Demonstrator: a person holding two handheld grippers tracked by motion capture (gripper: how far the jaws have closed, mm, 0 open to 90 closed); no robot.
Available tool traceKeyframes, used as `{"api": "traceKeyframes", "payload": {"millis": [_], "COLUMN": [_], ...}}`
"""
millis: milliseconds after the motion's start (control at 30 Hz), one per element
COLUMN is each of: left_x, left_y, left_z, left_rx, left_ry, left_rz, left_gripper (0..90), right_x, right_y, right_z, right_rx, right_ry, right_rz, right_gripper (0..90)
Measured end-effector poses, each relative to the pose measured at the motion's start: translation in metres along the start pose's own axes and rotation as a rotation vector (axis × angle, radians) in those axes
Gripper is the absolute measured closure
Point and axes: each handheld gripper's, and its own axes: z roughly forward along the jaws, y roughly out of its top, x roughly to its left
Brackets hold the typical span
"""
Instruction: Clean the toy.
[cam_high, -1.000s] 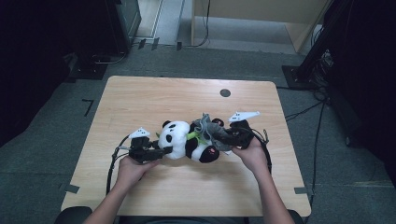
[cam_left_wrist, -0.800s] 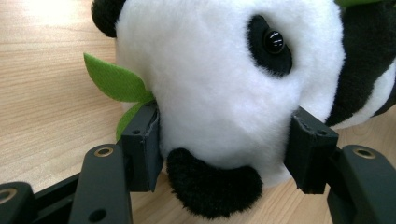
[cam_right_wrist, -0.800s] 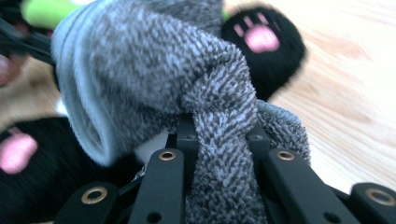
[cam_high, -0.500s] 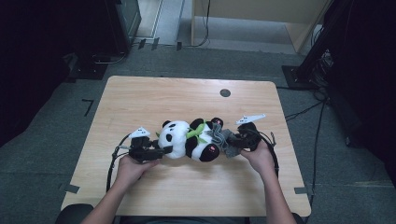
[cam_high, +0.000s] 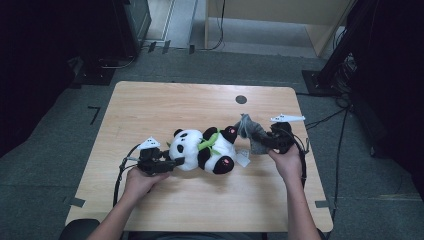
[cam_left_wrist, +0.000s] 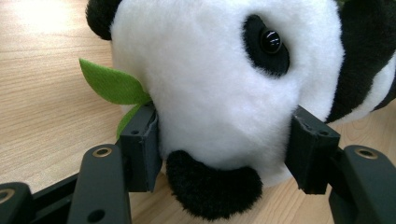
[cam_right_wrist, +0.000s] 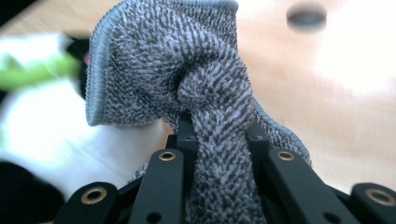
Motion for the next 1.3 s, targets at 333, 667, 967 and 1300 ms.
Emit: {"api": "traceKeyframes", "payload": {"millis": [333, 667, 967, 1300], "left_x": [-0.007, -0.013, -0.014, -0.011], "left_y": [-0.005, -0.009, -0.010, -0.004], "left_z": [-0.001, -0.001, -0.001, 0.002], "left_rx": [-0.029, -0.043, -0.027, 0.011], "left_ry": [0.027, 0.046, 0.060, 0.053], "left_rz": [0.022, 0.040, 0.053, 0.008], "left_gripper": [37.1, 37.2, 37.5, 39.7], "right_x": [0.079, 0.150, 0.178, 0.147], "right_y": [0.056, 0.080, 0.062, 0.059], "right_z": [0.010, 0.061, 0.104, 0.090], "right_rx": [-0.043, 0.011, 0.159, 0.153], "right_ry": [0.096, 0.214, 0.237, 0.221], "right_rz": [-0.210, -0.368, -0.480, -0.399], "right_gripper": [75.4, 75.1, 74.4, 74.7]}}
